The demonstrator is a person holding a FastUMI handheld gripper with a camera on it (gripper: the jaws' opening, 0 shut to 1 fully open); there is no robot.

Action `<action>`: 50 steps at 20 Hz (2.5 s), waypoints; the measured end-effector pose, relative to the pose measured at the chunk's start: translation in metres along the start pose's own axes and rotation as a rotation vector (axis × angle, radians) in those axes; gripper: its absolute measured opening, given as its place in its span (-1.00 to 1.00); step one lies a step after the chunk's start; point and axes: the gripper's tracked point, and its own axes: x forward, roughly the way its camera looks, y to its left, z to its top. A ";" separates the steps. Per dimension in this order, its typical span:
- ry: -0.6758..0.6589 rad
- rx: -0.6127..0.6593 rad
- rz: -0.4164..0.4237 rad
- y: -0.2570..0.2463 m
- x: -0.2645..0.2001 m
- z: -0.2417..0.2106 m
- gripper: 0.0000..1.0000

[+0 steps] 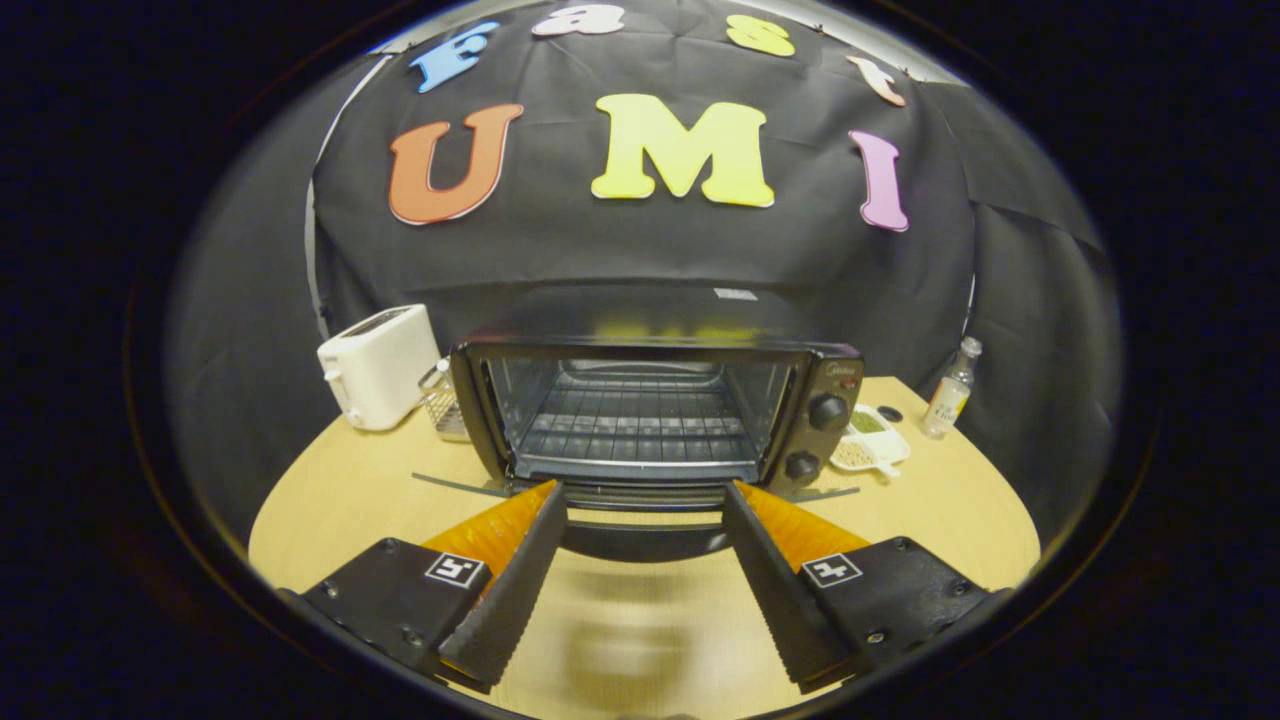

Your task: Open the toaster oven, put the food inside, and close the toaster oven door.

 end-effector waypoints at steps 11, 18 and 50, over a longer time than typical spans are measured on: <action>0.268 0.010 0.028 -0.004 0.000 -0.107 1.00; 0.314 0.012 0.005 -0.017 0.006 -0.127 1.00; 0.332 0.155 0.190 -0.298 -0.069 -0.096 0.92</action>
